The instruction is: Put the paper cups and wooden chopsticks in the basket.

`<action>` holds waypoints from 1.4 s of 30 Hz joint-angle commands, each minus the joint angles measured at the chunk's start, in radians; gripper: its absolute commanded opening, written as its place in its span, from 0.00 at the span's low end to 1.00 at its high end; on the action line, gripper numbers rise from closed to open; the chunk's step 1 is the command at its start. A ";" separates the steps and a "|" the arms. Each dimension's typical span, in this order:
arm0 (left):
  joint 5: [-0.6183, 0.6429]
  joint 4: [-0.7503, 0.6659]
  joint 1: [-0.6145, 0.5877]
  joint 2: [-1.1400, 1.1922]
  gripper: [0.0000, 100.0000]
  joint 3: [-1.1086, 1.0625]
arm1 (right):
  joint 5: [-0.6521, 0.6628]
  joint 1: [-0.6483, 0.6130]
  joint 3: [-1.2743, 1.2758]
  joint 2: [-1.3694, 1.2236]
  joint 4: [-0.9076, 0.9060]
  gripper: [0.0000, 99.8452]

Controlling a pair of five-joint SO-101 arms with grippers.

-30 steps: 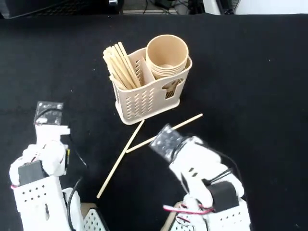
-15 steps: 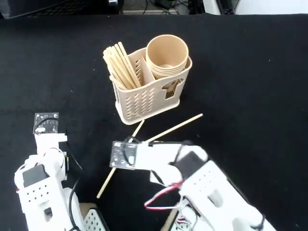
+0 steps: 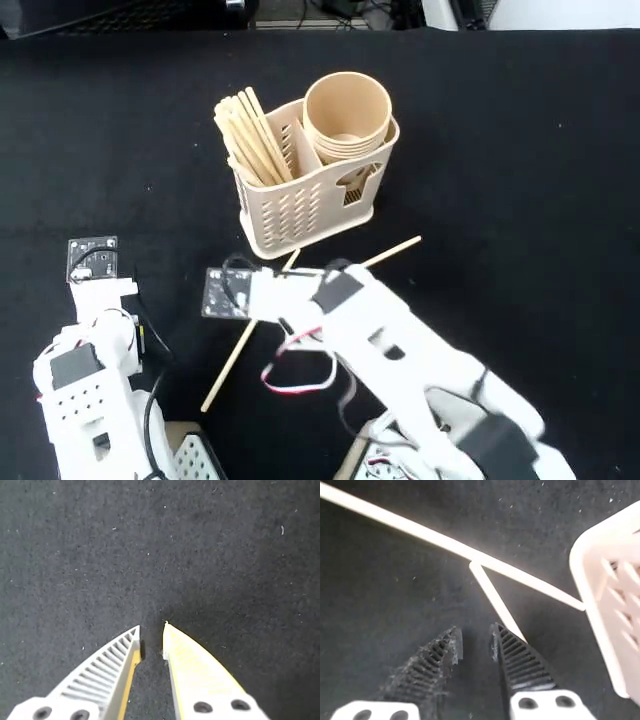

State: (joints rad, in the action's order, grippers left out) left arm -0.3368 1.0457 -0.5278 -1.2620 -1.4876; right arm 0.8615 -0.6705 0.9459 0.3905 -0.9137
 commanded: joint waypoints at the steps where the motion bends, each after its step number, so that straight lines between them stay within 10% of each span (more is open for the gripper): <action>1: 0.008 -0.018 -0.001 -0.011 0.09 0.004 | 0.012 -0.008 -0.127 -0.088 0.014 0.14; 19: 0.008 -0.018 -0.001 -0.011 0.09 0.002 | 0.014 -0.006 -0.217 -0.380 0.089 0.17; 28: 0.008 -0.018 -0.001 -0.011 0.09 0.002 | 0.006 -0.003 -0.216 -0.374 0.041 0.01; 42: 0.008 -0.018 -0.001 -0.011 0.09 0.002 | -0.192 0.018 -0.240 0.213 -0.181 0.01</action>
State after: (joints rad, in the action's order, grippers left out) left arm -0.3368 1.0457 -0.5278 -1.2620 -1.4876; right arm 0.7342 -0.6613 0.7572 0.4135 -1.0334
